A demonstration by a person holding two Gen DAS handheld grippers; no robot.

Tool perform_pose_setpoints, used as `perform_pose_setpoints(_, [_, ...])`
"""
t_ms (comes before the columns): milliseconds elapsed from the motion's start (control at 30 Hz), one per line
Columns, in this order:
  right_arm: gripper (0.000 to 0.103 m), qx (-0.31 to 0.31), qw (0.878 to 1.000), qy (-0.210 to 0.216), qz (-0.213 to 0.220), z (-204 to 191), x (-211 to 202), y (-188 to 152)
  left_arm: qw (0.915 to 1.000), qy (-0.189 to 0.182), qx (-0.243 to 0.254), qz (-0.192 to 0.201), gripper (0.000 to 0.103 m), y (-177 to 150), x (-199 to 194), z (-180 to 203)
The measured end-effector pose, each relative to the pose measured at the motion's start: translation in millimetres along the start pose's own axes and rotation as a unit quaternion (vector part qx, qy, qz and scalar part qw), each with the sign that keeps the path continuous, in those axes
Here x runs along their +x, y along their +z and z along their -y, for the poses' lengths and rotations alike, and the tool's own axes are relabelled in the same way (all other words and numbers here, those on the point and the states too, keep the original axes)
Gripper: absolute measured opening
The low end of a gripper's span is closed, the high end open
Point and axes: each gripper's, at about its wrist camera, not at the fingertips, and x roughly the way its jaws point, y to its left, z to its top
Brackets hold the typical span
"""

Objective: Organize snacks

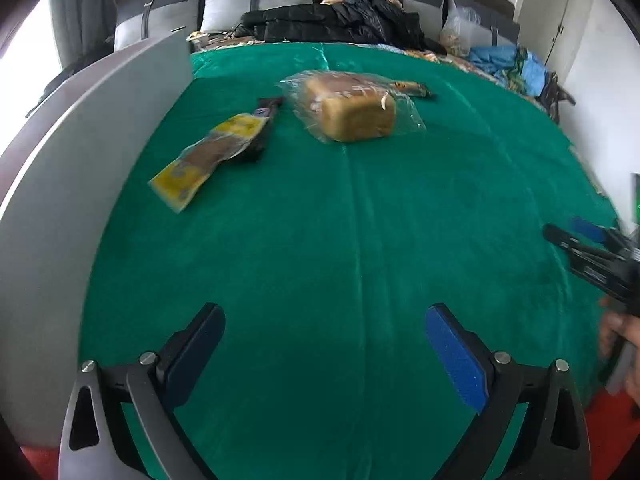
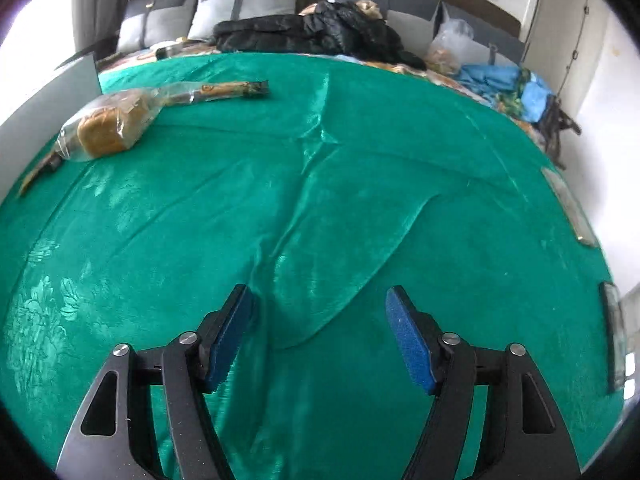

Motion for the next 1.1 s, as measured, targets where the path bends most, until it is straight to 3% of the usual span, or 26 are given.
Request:
perform_pose_setpoints(167, [0.084, 0.014, 1.0, 0.017, 0.0, 5.3, 2.2, -0.8, 0.9996, 0.027, 0.004, 0.002, 0.1, 23.3, 36.8, 16.9])
perform_pose_setpoints(267, [0.091, 0.042, 0.999, 0.033, -0.011, 18.0, 8.8, -1.0, 0.9988, 0.037, 0.014, 0.028, 0.103, 20.5, 38.4, 28.4])
perform_pose_setpoints(1100, [0.093, 0.045, 0.998, 0.029, -0.012, 17.3, 6.1, -4.0, 0.9989, 0.034, 0.007, 0.032, 0.103, 21.4, 43.5, 28.7])
